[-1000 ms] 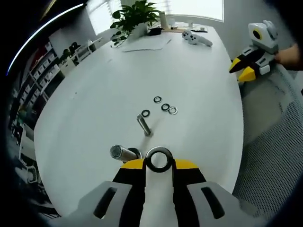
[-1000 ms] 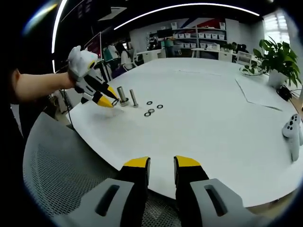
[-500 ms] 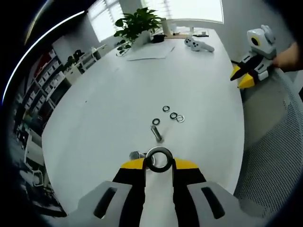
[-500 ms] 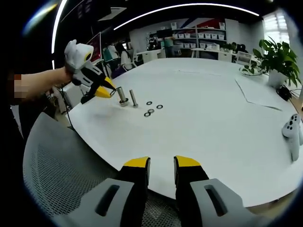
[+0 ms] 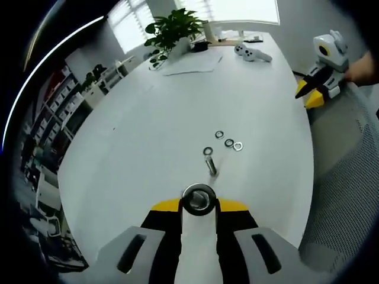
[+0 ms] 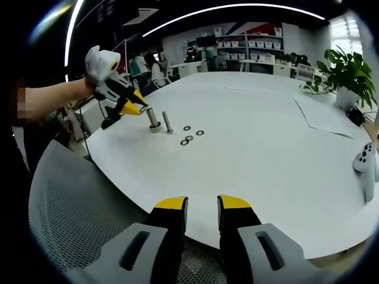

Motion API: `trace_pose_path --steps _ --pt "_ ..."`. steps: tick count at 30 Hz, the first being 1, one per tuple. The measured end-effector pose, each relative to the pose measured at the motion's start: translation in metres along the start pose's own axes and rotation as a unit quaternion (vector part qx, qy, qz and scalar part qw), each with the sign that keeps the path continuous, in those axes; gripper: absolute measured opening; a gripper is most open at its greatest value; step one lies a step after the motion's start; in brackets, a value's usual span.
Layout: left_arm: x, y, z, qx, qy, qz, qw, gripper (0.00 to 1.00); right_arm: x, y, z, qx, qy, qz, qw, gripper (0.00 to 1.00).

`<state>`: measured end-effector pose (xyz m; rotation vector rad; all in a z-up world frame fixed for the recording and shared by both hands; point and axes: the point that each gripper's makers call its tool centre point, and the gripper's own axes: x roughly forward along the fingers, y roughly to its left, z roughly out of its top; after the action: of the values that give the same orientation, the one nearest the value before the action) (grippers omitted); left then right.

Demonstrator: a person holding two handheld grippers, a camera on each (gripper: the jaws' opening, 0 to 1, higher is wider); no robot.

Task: Place the washer onto the threaded stud by aligning its center hole with the stud, sliding it down to the base, and recovering from edge contact or off-axis alignment until the washer reaches the visible bottom stop.

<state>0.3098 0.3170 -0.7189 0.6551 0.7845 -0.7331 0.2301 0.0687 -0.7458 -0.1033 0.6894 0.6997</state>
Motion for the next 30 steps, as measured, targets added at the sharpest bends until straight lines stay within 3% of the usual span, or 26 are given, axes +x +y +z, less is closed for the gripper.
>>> trace_pose_path --steps 11,30 --pt "0.009 0.01 0.001 0.008 0.016 -0.008 0.9998 0.18 0.0 0.0 0.0 0.001 -0.001 -0.001 1.0 0.23" --pt "0.025 0.009 -0.01 0.025 0.046 -0.046 0.9976 0.18 0.0 -0.002 0.001 0.004 -0.003 -0.005 1.0 0.23"
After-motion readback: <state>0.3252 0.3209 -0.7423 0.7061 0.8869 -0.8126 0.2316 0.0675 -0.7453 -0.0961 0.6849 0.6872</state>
